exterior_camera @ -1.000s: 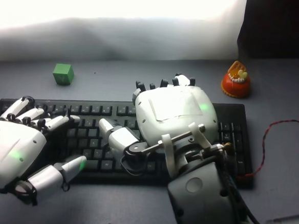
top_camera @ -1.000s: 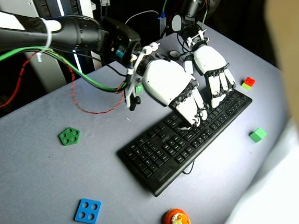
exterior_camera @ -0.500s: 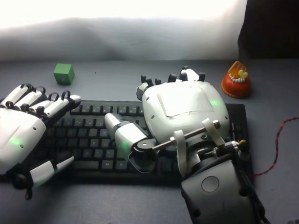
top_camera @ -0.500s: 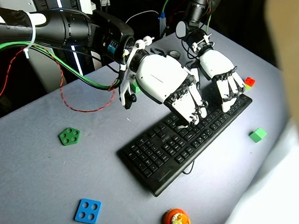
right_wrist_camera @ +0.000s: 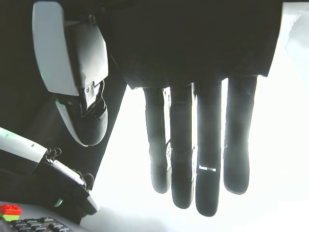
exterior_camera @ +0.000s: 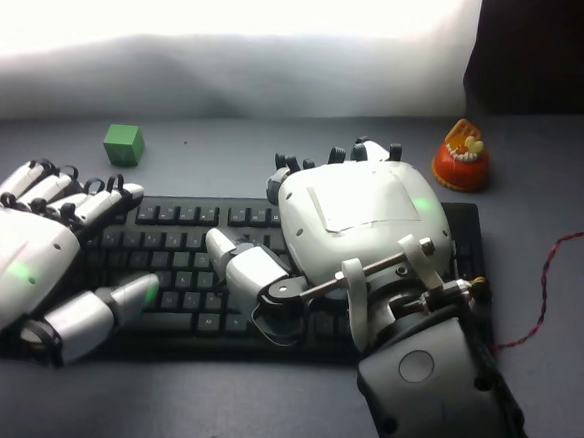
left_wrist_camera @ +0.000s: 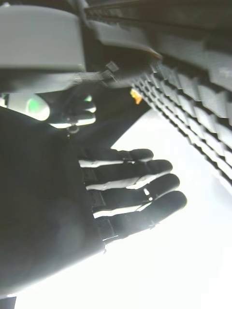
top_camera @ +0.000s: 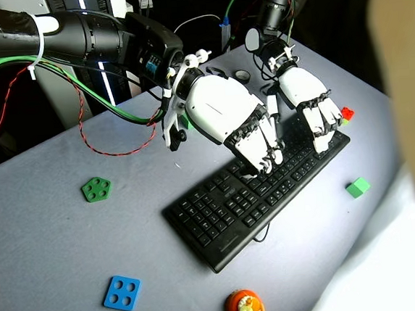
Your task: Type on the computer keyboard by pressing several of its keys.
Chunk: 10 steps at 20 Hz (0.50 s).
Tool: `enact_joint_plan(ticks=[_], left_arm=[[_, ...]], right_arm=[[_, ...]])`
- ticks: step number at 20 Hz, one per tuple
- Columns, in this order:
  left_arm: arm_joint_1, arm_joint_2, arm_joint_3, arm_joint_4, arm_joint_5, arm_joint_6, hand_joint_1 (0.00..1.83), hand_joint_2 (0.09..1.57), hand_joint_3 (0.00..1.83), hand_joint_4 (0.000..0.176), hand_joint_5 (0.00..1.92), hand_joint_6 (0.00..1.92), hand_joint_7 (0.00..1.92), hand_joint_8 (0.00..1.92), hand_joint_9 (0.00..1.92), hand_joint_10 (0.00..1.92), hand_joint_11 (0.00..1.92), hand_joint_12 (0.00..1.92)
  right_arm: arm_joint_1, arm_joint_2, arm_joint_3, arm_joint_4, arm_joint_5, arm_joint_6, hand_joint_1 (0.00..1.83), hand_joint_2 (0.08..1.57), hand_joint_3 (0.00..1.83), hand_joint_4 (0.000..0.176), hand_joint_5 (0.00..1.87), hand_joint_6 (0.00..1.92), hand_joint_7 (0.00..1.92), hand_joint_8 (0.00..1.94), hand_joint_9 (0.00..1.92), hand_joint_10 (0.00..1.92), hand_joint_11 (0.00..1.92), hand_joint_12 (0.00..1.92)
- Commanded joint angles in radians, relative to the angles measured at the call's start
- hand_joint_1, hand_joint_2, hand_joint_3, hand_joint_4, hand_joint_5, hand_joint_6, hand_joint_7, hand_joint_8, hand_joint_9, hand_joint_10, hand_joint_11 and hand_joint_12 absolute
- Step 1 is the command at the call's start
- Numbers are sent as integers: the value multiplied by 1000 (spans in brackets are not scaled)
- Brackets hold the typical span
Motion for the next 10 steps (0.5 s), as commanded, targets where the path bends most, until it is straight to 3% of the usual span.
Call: enact_joint_plan(ticks=[1, 10], left_arm=[[-8, 23, -5, 26, 126, -4, 5, 1363, 11, 0, 314, 203, 506, 43, 199, 1004, 0, 1703], [20, 153, -71, 26, 104, -13, 0, 1369, 6, 0, 411, 217, 611, 84, 238, 1046, 0, 1725]], right_arm=[[7, 8, -9, -105, 45, 1, 79, 1248, 0, 0, 630, 52, 795, 4, 647, 747, 302, 1617], [7, 19, -22, -105, 44, -1, 74, 1249, 1, 0, 727, 91, 844, 19, 649, 825, 310, 1643]])
